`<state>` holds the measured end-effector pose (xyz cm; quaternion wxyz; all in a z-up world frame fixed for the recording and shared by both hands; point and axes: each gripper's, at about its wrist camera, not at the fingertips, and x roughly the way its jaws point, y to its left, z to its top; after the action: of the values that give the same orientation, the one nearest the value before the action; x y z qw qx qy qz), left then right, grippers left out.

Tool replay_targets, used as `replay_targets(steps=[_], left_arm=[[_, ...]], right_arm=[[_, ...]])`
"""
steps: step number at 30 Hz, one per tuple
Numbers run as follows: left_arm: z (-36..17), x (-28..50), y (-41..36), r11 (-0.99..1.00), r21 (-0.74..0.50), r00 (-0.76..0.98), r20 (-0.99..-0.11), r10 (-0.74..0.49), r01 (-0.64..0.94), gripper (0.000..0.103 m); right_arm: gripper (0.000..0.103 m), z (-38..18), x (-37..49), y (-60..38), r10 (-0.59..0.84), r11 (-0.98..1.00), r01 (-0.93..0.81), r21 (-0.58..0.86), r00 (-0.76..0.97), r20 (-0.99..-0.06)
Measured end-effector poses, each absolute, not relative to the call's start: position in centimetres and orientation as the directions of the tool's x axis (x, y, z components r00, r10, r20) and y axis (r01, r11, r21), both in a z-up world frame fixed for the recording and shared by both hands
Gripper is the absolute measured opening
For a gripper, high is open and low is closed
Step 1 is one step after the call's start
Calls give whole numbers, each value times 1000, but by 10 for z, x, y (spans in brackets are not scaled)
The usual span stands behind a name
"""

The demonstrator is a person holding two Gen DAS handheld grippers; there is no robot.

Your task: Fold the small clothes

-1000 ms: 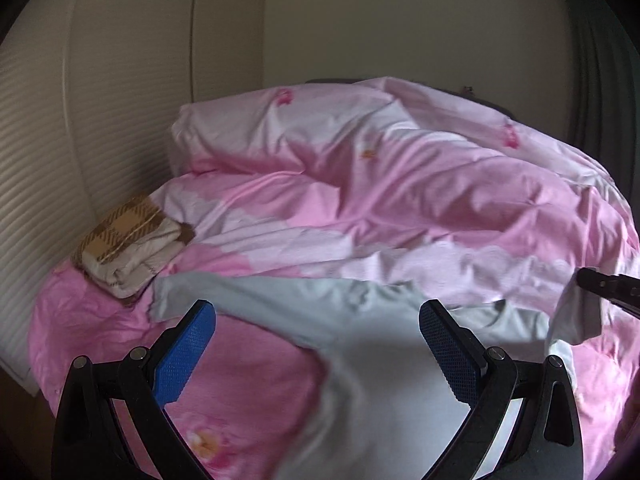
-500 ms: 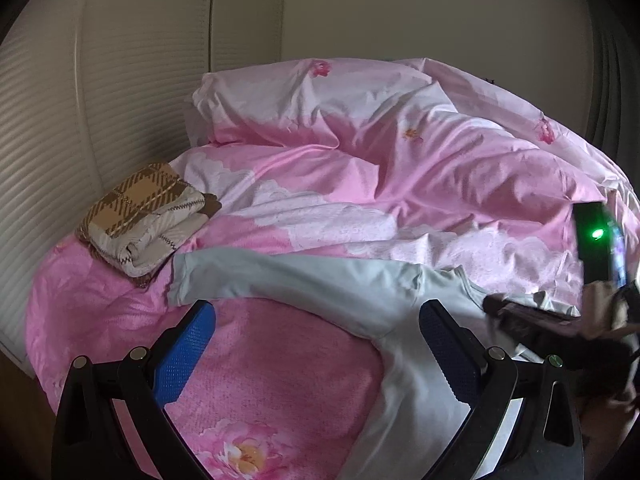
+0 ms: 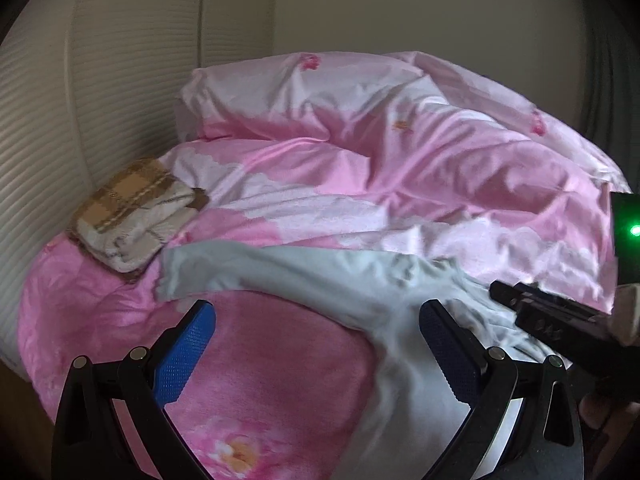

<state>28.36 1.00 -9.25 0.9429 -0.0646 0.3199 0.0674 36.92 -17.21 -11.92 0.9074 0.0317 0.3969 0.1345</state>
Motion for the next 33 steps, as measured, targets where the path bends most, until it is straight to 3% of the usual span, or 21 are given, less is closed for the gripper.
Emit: replay_targets(steps=[7,9,11,14,21,25,29,33], left_arm=[[-102,282,-29,988,-149,786,-615,-72,-26,100],[-109,288,-48,988,-152,771,-626,-115,24,93],[-117,294,-64,988,-143,760,-636,-137,58,75],[-132,305,-84,985,-144,730,-663,-165,92,63],[-164,332,-100,985,-144,668,-724,-173,99,54],[-178,342,-99,982,-162,627,-756,-189,100,39],[-181,346,-98,979,-174,612,-765,-203,106,13],[-171,344,-92,983,-146,637,-749,-182,109,9]], right_arm=[[37,-96,326,-238,186,978,-80,190,740,-646],[37,-94,306,-258,156,980,-38,196,760,-631],[37,-95,289,-274,120,983,-6,182,774,-622],[37,-100,263,-296,77,984,41,175,784,-616],[37,-120,240,-327,39,979,95,183,788,-614],[37,-133,241,-336,60,972,96,216,782,-620],[37,-145,242,-341,74,968,96,233,775,-628],[37,-152,240,-347,76,963,108,247,769,-635]])
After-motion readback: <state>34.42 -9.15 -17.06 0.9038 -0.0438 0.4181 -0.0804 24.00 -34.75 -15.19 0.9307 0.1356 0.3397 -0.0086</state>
